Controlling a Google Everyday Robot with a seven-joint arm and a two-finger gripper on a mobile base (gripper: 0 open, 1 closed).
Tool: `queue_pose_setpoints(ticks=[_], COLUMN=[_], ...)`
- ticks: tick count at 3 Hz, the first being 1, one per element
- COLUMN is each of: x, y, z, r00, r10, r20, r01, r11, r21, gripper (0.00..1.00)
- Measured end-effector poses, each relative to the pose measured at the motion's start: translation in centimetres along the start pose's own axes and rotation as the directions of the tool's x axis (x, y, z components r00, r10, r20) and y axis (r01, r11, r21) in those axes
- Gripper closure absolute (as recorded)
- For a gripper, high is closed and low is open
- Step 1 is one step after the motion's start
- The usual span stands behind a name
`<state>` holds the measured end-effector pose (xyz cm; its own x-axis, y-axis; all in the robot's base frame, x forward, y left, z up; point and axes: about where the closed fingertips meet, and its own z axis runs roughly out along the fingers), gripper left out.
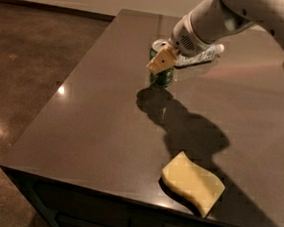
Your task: Move green can near blue plastic bottle
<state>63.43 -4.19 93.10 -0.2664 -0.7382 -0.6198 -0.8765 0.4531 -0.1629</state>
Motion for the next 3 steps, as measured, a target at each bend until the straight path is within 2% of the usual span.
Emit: queue_pose_setpoints(ticks=[1,3], x=[1.6,4.8], y=[-4.2,-10.2], z=[-2.2,-2.7], r00=[0.997,0.983], r10=[0.067,0.178], r20=[-0.022,-0.053], r01=[-0.065,-0.169], r11=[0.9951,0.9753], r21=[0.075,0.143], gripper=[1.00,1.00])
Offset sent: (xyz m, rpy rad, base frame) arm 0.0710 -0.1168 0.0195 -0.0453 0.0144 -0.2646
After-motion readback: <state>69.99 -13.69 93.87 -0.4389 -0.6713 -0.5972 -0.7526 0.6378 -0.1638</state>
